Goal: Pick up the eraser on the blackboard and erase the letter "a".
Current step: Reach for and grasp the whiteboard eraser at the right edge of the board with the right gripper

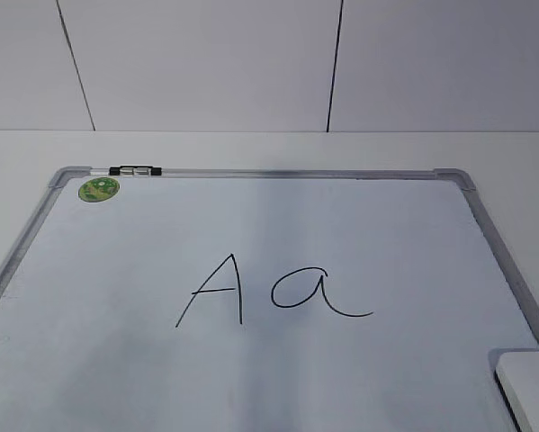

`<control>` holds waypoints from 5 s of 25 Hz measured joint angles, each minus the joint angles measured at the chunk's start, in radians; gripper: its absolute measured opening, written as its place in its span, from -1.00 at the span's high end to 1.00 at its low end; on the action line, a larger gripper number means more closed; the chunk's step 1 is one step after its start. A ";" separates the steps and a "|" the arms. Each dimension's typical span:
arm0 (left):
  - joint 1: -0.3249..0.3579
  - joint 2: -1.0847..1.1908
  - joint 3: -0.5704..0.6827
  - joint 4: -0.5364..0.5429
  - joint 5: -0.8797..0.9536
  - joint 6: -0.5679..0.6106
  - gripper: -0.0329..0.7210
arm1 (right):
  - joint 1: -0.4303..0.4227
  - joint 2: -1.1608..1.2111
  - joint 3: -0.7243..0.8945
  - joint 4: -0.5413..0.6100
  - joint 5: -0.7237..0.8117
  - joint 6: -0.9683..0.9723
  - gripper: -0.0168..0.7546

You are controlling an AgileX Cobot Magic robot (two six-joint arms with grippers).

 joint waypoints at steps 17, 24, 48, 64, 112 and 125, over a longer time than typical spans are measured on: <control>0.000 0.000 0.000 0.000 0.000 0.000 -0.24 | 0.000 0.000 -0.024 0.012 0.002 0.000 -0.58; 0.000 0.000 0.000 0.000 0.000 0.000 -0.24 | 0.000 0.132 -0.190 0.059 -0.023 0.000 -0.58; 0.000 0.000 0.000 0.000 0.000 0.000 -0.24 | 0.064 0.820 -0.445 0.371 0.111 -0.037 -0.79; 0.000 0.000 0.000 0.000 0.000 0.000 -0.24 | 0.180 0.898 -0.201 0.203 0.105 0.000 -0.74; 0.000 0.000 0.000 -0.008 0.000 0.000 -0.24 | 0.180 1.159 -0.152 0.259 -0.079 -0.097 -0.68; 0.000 0.000 0.000 -0.010 0.000 0.000 -0.24 | 0.180 1.161 -0.152 0.259 -0.117 -0.105 -0.56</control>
